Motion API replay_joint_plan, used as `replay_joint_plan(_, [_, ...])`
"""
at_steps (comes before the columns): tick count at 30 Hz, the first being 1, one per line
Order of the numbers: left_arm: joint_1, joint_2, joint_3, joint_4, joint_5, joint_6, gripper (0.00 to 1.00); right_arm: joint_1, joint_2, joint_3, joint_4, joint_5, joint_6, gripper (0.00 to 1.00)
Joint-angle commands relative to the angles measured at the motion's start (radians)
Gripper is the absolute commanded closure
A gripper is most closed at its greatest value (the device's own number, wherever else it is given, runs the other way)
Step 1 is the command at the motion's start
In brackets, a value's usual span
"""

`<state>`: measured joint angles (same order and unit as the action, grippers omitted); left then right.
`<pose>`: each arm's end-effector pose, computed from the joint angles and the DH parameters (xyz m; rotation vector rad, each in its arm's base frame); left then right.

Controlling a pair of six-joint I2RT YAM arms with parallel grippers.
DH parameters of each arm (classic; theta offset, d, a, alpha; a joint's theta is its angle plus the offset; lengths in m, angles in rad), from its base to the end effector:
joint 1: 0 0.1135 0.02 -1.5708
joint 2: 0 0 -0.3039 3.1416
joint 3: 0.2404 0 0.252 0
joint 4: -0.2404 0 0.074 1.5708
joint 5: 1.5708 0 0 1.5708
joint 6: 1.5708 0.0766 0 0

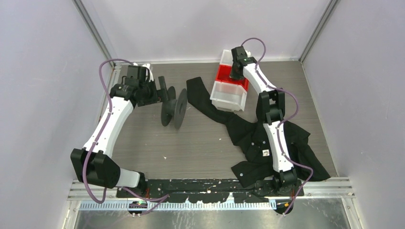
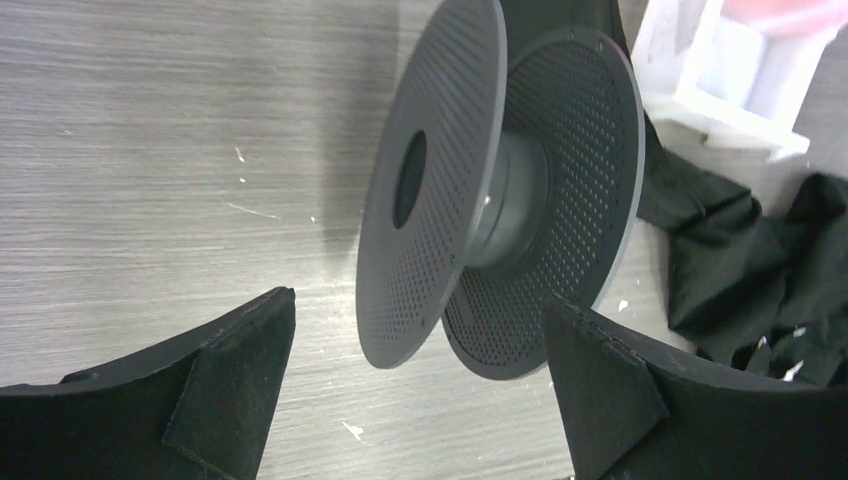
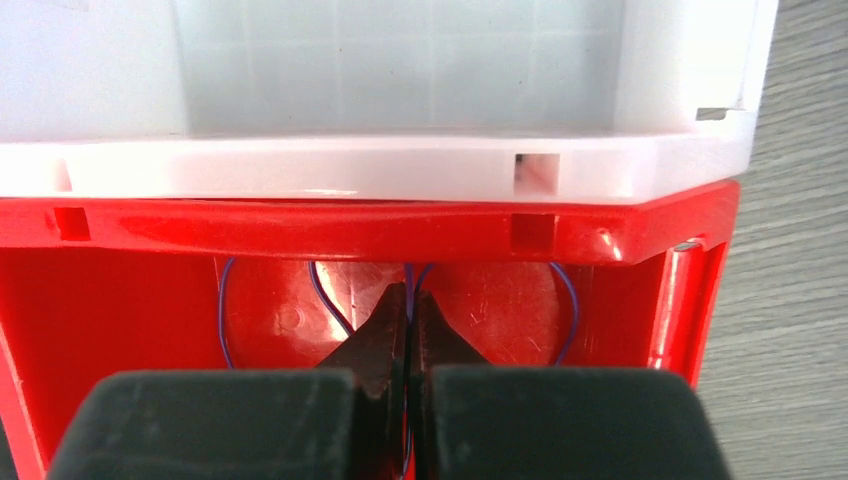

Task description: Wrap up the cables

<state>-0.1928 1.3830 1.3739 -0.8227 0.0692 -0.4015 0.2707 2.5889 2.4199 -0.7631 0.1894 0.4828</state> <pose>0.3031 -0.0646 0.3586 -0.2208 2.4210 -0.3561 0.6003 0.1516 0.1712 0.3400 2.4576 0.0826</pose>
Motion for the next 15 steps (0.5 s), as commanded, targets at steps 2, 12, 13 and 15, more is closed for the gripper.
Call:
replay_joint_plan(2, [-0.003, -0.043, -0.072, 0.086, 0.099, 0.048, 0.12, -0.005, -0.271, 0.014, 0.067, -0.045, -0.009, 1.00])
replay_joint_plan(12, [-0.029, -0.010, -0.133, 0.178, 0.024, 0.028, 0.60, 0.013, -0.596, -0.042, 0.063, -0.171, -0.007, 1.00])
replay_joint_plan(13, [-0.030, -0.013, -0.134, 0.180, 0.013, 0.020, 0.67, 0.021, -0.628, -0.042, 0.058, -0.193, -0.012, 1.00])
replay_joint_plan(15, [-0.030, -0.020, -0.137, 0.183, -0.002, 0.010, 0.79, 0.044, -0.688, -0.043, 0.052, -0.232, -0.022, 0.99])
